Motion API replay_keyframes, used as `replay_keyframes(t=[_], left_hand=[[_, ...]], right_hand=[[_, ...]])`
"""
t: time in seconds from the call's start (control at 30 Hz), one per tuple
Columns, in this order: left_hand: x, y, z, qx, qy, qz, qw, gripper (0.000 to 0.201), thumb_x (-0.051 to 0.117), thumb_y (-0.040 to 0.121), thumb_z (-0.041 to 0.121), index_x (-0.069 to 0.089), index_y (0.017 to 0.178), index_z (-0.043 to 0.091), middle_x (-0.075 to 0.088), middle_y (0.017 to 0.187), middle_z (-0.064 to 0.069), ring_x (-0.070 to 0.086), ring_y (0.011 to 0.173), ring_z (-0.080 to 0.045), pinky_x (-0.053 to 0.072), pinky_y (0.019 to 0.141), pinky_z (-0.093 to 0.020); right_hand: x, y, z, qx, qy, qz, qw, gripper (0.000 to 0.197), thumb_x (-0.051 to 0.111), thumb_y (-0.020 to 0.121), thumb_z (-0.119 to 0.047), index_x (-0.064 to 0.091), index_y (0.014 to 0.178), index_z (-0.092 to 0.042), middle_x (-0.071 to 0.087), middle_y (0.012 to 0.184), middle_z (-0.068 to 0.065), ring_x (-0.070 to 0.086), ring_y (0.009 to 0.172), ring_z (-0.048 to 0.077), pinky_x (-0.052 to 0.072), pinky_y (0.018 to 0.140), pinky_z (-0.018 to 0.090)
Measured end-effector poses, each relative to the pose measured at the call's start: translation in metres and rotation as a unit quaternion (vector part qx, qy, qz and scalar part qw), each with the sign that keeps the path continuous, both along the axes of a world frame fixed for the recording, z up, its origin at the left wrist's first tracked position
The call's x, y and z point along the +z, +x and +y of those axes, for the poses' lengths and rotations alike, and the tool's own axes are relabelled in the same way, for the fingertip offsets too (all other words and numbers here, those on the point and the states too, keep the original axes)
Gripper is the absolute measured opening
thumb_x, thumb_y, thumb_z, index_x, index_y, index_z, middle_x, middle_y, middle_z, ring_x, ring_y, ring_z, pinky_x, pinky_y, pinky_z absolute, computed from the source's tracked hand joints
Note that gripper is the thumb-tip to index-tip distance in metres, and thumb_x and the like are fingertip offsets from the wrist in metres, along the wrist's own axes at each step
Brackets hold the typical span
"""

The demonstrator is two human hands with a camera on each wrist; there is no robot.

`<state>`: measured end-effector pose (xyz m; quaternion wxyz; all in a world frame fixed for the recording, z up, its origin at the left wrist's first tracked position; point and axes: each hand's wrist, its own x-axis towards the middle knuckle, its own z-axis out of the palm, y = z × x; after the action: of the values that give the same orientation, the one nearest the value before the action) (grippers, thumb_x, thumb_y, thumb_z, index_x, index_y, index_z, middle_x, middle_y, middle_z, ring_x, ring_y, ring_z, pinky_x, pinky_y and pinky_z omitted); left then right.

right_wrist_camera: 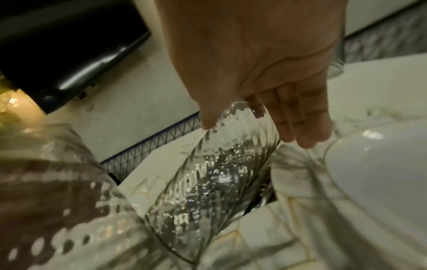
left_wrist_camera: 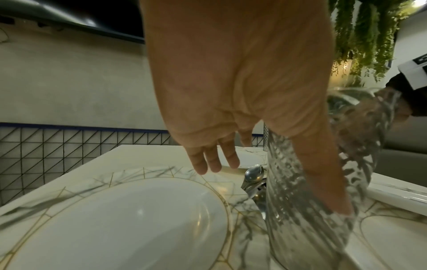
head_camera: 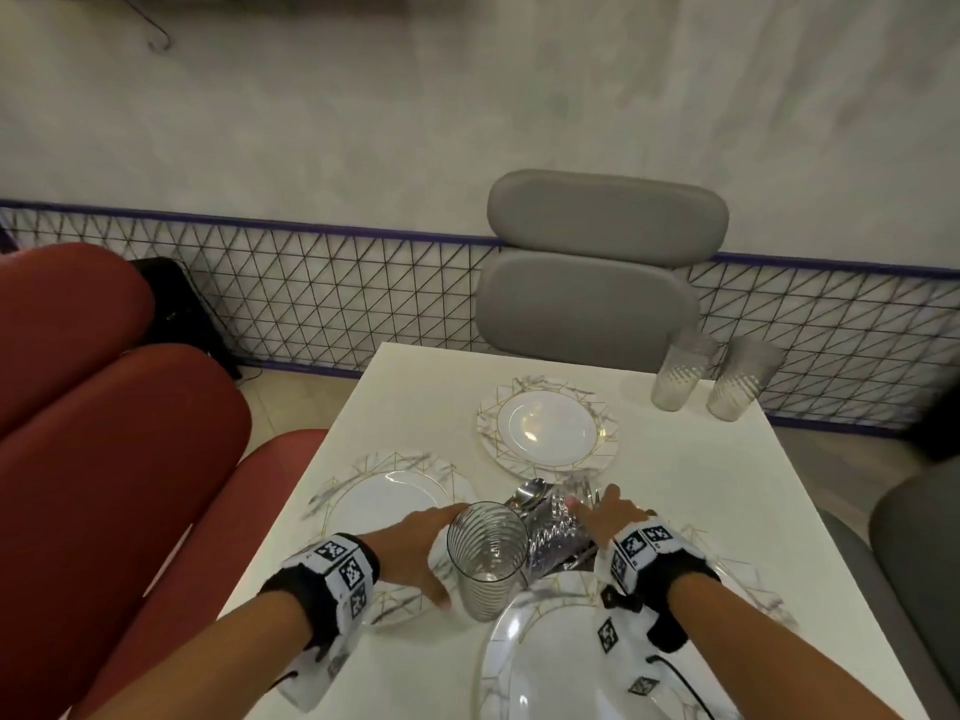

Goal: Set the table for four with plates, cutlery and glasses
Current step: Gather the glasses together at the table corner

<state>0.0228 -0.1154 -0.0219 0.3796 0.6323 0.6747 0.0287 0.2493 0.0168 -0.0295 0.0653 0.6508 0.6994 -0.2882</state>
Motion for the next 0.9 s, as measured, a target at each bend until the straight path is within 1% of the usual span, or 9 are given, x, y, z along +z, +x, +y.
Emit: replay_keyframes(t=[0.13,0.2,0.3,0.43,0.53,0.63,0.73,0.8,0.9], left_hand=[[-0.003,0.003,-0.005,0.024,0.013,-0.095,0.995,0.114,0.085,0.045,0.053,0.029,0.142,0.030,0.043,0.142,0.010,0.039,0.130,-0.010,0.028,0.115,-0.038],[-0.006,0.006,-0.006,0.033,0.012,-0.116,0.993,0.092,0.089,0.053,0.037,0.042,0.131,0.035,0.052,0.127,0.025,0.046,0.121,0.003,0.035,0.110,-0.030],[-0.003,0.010,-0.005,0.020,0.002,-0.136,0.990,0.065,0.085,0.064,0.018,0.045,0.107,0.046,0.054,0.100,0.048,0.046,0.099,0.027,0.036,0.093,-0.003],[-0.012,0.004,-0.001,0.047,0.000,-0.153,0.987,0.086,0.082,0.044,0.058,0.042,0.119,0.044,0.052,0.123,0.024,0.045,0.120,0.001,0.031,0.111,-0.029],[-0.010,0.000,0.009,0.065,0.006,-0.179,0.982,0.074,0.087,0.056,0.041,0.047,0.117,0.035,0.055,0.124,0.014,0.048,0.122,-0.006,0.035,0.104,-0.020],[-0.001,-0.003,0.027,0.087,0.028,-0.214,0.973,0.087,0.089,0.046,0.049,0.047,0.119,0.024,0.057,0.124,-0.002,0.053,0.118,-0.015,0.043,0.098,-0.022],[0.014,0.005,0.059,0.106,0.061,-0.231,0.965,0.095,0.088,0.042,0.055,0.043,0.120,0.027,0.058,0.123,0.002,0.053,0.118,-0.013,0.044,0.100,-0.027],[0.026,0.019,0.087,0.106,0.084,-0.237,0.962,0.100,0.085,0.042,0.057,0.035,0.124,0.031,0.053,0.124,0.008,0.049,0.118,-0.008,0.041,0.095,-0.018],[0.034,0.051,0.135,0.107,0.102,-0.251,0.957,0.110,0.085,0.043,0.056,0.023,0.132,0.034,0.046,0.125,0.007,0.044,0.119,-0.012,0.037,0.099,-0.023]], right_hand=[[-0.011,-0.015,-0.008,-0.087,0.004,0.085,0.993,0.082,0.050,0.082,-0.061,0.016,0.133,-0.006,0.046,0.131,0.021,0.054,0.112,0.035,0.047,0.086,0.036],[-0.011,-0.019,-0.014,-0.119,0.013,0.114,0.986,0.083,0.056,0.077,-0.062,0.019,0.127,-0.007,0.047,0.127,0.022,0.055,0.109,0.037,0.048,0.089,0.042],[-0.011,-0.024,-0.016,-0.162,0.036,0.176,0.970,0.081,0.065,0.077,-0.051,0.021,0.128,-0.006,0.042,0.129,0.022,0.051,0.111,0.037,0.045,0.089,0.041],[-0.017,-0.027,-0.014,-0.202,0.042,0.350,0.914,0.071,0.081,0.066,-0.024,0.027,0.110,-0.015,0.037,0.122,0.014,0.045,0.102,0.028,0.045,0.093,0.040],[-0.017,-0.023,-0.004,-0.225,0.016,0.431,0.874,0.091,0.086,0.059,-0.015,0.023,0.124,-0.015,0.033,0.135,0.017,0.042,0.121,0.031,0.040,0.104,0.041],[-0.013,-0.008,0.016,-0.246,-0.024,0.484,0.839,0.118,0.090,0.051,-0.025,0.017,0.142,-0.010,0.039,0.139,0.016,0.042,0.127,0.032,0.038,0.107,0.042],[-0.006,0.018,0.045,-0.247,-0.012,0.531,0.811,0.127,0.092,0.023,-0.047,0.039,0.131,-0.006,0.055,0.125,0.014,0.054,0.116,0.030,0.044,0.102,0.045],[-0.001,0.039,0.068,-0.253,0.019,0.531,0.808,0.108,0.093,0.042,-0.029,0.037,0.132,-0.008,0.052,0.125,0.008,0.051,0.119,0.025,0.041,0.106,0.043],[0.004,0.075,0.103,-0.244,0.100,0.508,0.820,0.098,0.088,0.054,-0.013,0.031,0.134,-0.014,0.047,0.119,0.004,0.045,0.122,0.027,0.036,0.109,0.046]])
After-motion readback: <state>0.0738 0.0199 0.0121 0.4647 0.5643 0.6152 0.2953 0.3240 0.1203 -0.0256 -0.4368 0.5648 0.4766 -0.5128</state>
